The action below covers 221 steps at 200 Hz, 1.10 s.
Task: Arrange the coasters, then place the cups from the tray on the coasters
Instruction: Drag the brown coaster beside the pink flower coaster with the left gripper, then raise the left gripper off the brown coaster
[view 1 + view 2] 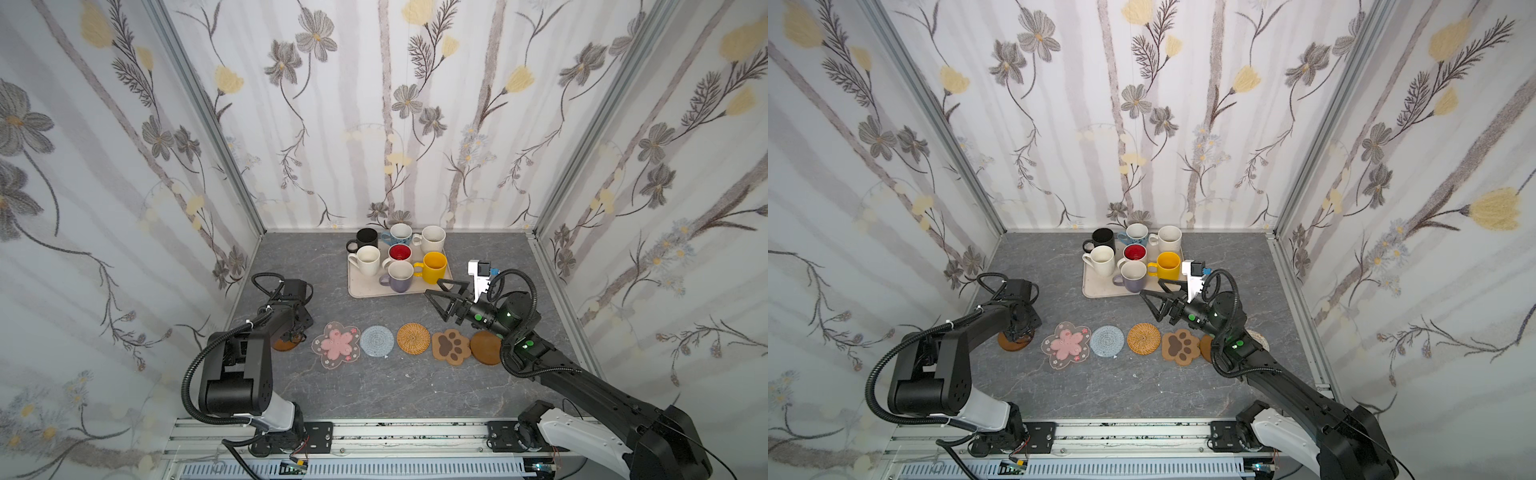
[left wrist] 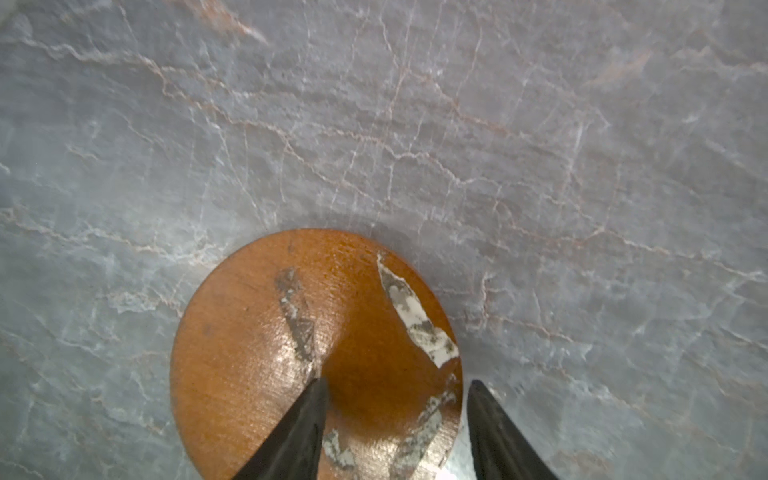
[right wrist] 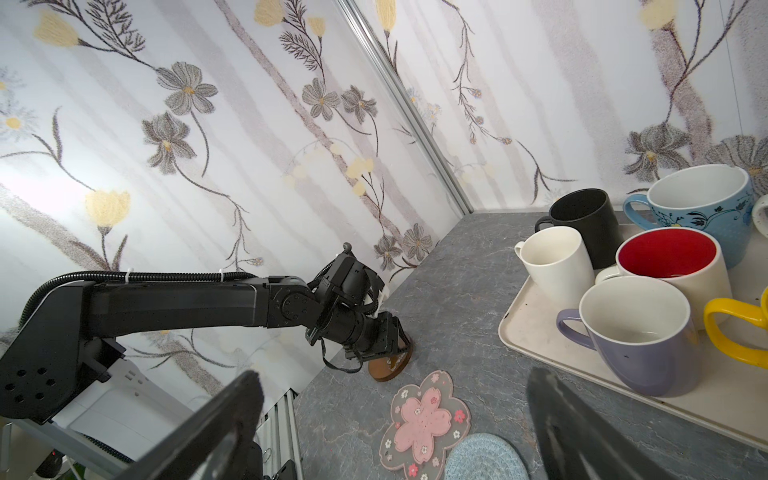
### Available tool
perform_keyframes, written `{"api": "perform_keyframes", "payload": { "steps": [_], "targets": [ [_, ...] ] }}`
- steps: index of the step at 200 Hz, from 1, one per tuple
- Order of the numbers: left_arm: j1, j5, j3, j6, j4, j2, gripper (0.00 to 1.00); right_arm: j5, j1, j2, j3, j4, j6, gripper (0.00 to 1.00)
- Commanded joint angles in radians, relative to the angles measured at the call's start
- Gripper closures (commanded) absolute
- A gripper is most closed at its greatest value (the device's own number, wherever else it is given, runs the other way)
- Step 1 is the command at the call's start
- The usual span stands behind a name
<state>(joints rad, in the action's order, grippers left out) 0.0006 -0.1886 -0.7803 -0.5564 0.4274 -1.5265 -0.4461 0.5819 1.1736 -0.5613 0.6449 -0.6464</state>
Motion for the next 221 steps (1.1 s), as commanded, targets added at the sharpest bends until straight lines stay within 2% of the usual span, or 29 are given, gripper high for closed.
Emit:
{"api": "perform_keyframes", "payload": {
  "steps": [1, 50, 108, 159, 221],
  "targets": [
    [0.017, 0.071, -0.048, -0.021, 0.116, 0.002, 0.42, -0.005, -0.001, -0.002, 0.006, 0.035, -0.003, 0.01],
    [0.104, 0.071, -0.231, 0.044, 0.170, -0.117, 0.42, 0.003, -0.004, 0.017, 0.003, 0.033, 0.002, 0.00],
    [0.148, 0.034, -0.364, 0.104, 0.199, -0.249, 0.45, 0.007, -0.012, 0.020, 0.003, 0.024, 0.006, 0.00],
    [0.148, 0.006, -0.354, 0.108, 0.201, -0.291, 0.50, 0.007, -0.019, 0.023, 0.003, 0.024, 0.007, 0.00],
    [0.148, 0.000, -0.283, 0.125, 0.193, -0.249, 0.55, 0.005, -0.018, 0.033, 0.004, 0.030, 0.004, 0.00]
  ]
}}
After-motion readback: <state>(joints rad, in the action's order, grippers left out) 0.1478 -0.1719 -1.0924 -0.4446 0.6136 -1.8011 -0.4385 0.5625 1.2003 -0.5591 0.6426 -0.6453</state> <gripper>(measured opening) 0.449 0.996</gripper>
